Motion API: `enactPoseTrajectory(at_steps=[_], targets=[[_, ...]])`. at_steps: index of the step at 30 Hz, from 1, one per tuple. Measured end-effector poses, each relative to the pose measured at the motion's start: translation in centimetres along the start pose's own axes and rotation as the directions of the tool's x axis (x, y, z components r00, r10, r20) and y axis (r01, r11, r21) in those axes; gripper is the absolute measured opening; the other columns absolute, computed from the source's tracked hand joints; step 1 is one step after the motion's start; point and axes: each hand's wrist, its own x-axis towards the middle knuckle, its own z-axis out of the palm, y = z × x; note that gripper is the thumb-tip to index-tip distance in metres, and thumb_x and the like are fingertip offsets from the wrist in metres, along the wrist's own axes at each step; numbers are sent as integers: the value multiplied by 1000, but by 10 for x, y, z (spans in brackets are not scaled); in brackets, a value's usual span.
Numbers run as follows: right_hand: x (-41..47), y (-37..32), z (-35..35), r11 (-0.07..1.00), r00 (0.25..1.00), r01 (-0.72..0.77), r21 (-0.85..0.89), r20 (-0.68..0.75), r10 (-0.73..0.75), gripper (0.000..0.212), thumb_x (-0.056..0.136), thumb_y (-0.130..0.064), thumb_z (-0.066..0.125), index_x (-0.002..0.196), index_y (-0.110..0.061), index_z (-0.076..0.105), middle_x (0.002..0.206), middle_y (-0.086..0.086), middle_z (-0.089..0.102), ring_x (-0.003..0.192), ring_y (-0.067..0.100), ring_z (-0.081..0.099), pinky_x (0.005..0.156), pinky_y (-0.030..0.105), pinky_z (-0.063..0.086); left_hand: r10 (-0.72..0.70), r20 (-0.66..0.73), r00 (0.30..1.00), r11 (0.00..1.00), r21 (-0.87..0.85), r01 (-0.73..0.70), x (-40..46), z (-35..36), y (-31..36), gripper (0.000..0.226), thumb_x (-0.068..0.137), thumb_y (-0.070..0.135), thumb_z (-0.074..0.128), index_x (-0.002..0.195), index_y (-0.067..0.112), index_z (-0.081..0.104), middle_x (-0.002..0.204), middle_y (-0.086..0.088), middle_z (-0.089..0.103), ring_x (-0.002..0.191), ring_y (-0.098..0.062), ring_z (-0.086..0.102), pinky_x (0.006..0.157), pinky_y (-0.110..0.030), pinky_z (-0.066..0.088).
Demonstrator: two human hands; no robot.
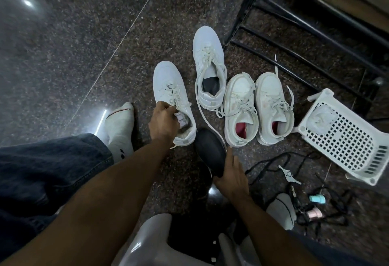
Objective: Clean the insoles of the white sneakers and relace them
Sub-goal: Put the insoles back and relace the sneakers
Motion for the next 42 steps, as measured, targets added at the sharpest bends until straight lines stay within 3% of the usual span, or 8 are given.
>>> enactPoseTrajectory(at_steps=[8, 13, 17, 24, 30, 33, 36, 42], targets=[[-14, -28, -20, 876, 957, 112, 468, -290, 32, 84, 66, -24, 68, 143, -18, 35, 133, 2, 42, 115, 21, 49, 90, 37, 46, -138, -10, 990, 964, -229, 132, -2, -10, 2, 20, 85, 2, 58, 88, 11, 75, 109, -3, 60, 94, -24, 60, 74, -27, 42], [17, -82, -51, 766, 941, 209, 608, -337, 10, 86, 69, -23, 63, 147, -13, 28, 146, 8, 41, 133, 21, 39, 107, 25, 33, -193, 38, 981, 956, -218, 196, -19, -10, 8, 21, 82, 3, 58, 74, 17, 71, 103, 1, 59, 90, -23, 61, 72, -27, 41], [48, -114, -67, 859, 940, 224, 460, -336, -65, 98, 71, -27, 72, 150, -23, 14, 146, 9, 40, 132, 29, 43, 104, 44, 42, -169, 38, 985, 959, -223, 173, -37, -2, 10, 19, 82, 7, 59, 78, 19, 73, 105, 2, 59, 90, -24, 61, 77, -34, 48], [71, -116, -60, 952, 916, 304, -27, -268, -300, 113, 77, -36, 76, 153, -26, -6, 138, 12, 41, 119, 34, 52, 87, 47, 51, -130, -6, 991, 971, -202, 127, -40, 1, 4, 17, 82, 12, 61, 85, 22, 74, 105, 6, 60, 89, -21, 61, 68, -25, 37], [75, -87, -84, 969, 928, 245, -21, -286, -240, 105, 80, -34, 72, 153, -32, -3, 130, 11, 46, 105, 34, 59, 80, 43, 52, 103, -50, 993, 989, -97, -107, -48, 5, -19, 13, 78, 9, 63, 78, 20, 70, 114, 1, 55, 89, -24, 62, 56, -33, 49], [69, -85, -81, 969, 938, 242, -43, -246, -245, 103, 81, -34, 72, 154, -32, -2, 132, 10, 46, 108, 33, 57, 82, 43, 50, 195, -17, 981, 980, 47, -194, -50, 9, -12, 23, 73, 24, 65, 94, 22, 72, 131, -10, 53, 117, -33, 53, 84, -49, 51], [65, -85, -77, 971, 937, 241, 5, -261, -231, 102, 81, -33, 72, 154, -30, 1, 138, 8, 44, 112, 32, 56, 81, 40, 50, 237, 126, 963, 928, 264, -263, -41, 11, 2, 43, 72, 39, 68, 110, 20, 67, 147, -10, 40, 137, -31, 34, 111, -58, 25], [68, -87, -73, 970, 942, 235, 68, -262, -210, 103, 80, -32, 74, 154, -29, 2, 136, 9, 45, 112, 32, 57, 83, 41, 51, 210, 110, 971, 903, 360, -236, -28, 24, 11, 32, 80, 19, 67, 110, 11, 67, 143, -10, 42, 134, -29, 37, 115, -61, 14]])
